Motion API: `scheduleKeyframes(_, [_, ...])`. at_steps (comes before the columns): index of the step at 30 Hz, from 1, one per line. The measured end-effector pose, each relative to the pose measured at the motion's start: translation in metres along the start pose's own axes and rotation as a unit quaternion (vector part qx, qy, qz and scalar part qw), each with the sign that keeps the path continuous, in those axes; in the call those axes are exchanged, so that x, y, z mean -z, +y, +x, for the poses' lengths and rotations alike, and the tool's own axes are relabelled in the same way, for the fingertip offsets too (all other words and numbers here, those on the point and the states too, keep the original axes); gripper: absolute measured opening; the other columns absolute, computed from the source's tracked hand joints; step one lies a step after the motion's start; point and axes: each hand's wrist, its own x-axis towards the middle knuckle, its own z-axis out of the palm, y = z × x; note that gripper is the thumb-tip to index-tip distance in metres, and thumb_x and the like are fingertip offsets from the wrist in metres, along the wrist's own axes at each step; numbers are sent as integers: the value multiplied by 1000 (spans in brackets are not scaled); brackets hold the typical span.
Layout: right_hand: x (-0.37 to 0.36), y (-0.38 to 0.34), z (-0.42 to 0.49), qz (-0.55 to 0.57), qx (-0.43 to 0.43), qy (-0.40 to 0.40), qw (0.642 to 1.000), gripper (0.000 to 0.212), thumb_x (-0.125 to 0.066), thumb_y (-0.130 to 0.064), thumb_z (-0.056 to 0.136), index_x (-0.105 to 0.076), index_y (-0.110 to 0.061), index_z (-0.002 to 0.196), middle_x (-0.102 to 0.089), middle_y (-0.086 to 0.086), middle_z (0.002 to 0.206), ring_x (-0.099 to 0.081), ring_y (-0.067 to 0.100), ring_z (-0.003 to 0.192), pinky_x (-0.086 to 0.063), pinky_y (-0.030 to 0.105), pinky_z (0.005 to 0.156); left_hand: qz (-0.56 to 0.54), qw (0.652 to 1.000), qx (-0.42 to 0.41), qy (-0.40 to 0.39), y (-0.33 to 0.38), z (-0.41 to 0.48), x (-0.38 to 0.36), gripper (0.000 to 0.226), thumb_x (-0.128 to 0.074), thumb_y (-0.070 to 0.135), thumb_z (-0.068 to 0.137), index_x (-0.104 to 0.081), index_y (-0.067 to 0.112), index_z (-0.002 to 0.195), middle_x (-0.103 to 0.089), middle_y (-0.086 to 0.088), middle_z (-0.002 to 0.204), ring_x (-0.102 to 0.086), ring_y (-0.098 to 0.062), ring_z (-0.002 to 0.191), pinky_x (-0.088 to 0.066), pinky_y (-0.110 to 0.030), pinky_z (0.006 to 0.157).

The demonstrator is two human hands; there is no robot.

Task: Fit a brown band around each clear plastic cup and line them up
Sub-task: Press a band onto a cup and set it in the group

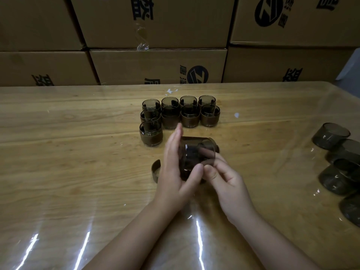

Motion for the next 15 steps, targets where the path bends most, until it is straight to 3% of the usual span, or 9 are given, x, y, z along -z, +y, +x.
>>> scheduleKeyframes(2, [-3,-1,-1,4,-8,-9,1000,21,-54,-31,86,-71,-27,97,-61,-6,125,-57,9,119,-48,32,100,-3,1000,-17,19,1,4,3,60,-54,29,87,-33,16,141,-43,-22,137,-43,-16,130,-39,-29,105])
scheduleKeyframes(4, [-3,-2,-1,9,-14,-15,1000,21,-54,-32,85,-70,-27,99,-62,-4,123,-58,10,117,-49,35,101,5,999,-22,23,3,7,4,49,-56,29,84,-44,16,130,-50,-18,121,-48,-6,116,-39,-17,96])
scheduleKeyframes(7, [-4,-2,-1,-42,7,-6,999,18,-54,-34,89,-69,-27,97,-58,-11,120,-58,4,113,-49,26,96,-24,999,19,24,8,11,3,34,-55,31,83,-53,16,113,-53,-9,112,-53,-10,108,-42,-20,91])
scheduleKeyframes(11, [-1,1,0,-152,90,21,984,16,-57,-23,89,-66,-36,90,-50,-8,124,-54,-7,109,-42,10,90,-125,982,135,32,22,14,-1,23,-54,38,81,-55,34,103,-62,13,107,-60,-9,100,-51,-26,83])
scheduleKeyframes(13, [4,0,1,-188,120,8,975,15,-56,-28,90,-71,-24,89,-46,-7,128,-56,-3,106,-42,11,92,-187,962,195,46,27,18,-3,17,-56,41,76,-59,39,93,-66,16,103,-63,-5,96,-52,-24,78])
scheduleKeyframes(15, [8,1,2,-235,150,1,960,34,-52,-32,90,-73,-5,90,-43,-3,131,-58,7,101,-43,14,93,-257,928,260,71,31,23,-6,9,-59,37,75,-64,36,83,-69,11,97,-65,-9,90,-52,-26,74])
